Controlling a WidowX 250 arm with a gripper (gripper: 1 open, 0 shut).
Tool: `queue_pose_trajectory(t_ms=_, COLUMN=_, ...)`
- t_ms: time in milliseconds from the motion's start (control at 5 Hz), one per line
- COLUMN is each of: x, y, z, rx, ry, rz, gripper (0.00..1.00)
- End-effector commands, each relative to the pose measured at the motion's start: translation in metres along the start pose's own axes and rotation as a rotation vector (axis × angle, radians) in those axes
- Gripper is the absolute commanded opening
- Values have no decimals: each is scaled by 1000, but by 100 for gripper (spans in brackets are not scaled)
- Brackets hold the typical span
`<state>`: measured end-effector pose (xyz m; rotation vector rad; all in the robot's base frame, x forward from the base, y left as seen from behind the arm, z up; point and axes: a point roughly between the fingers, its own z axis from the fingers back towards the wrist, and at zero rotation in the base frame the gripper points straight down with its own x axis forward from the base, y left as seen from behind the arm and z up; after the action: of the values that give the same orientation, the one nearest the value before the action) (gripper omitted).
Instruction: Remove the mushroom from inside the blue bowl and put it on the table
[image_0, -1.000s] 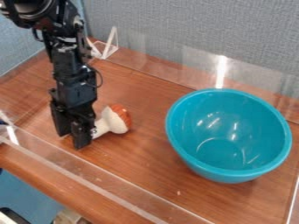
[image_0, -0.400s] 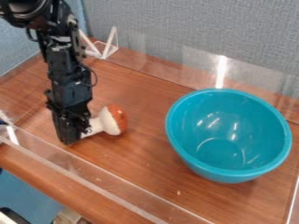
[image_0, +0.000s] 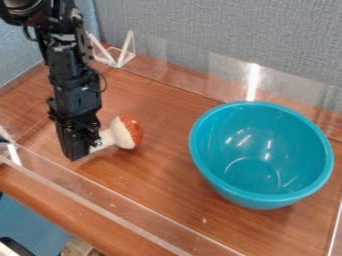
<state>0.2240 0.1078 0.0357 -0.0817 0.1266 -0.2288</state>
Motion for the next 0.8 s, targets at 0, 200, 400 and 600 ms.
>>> queue_pose_trajectory(t_ms=0, x=4, y=10, z=23, rx=47, ry=-65, rz=7, gripper=0)
queue_pose_trajectory(t_ms=200, x=4, y=12, z=20, rx=40, ry=-65, rz=16, gripper=100)
queue_pose_trajectory(t_ms=400, x=3, y=14, z=23, rx=35, ry=-74, rz=28, gripper=100)
queue_pose_trajectory(t_ms=600, x=1, y=15, z=34, rx=37, ry=-104, rz=38, gripper=100)
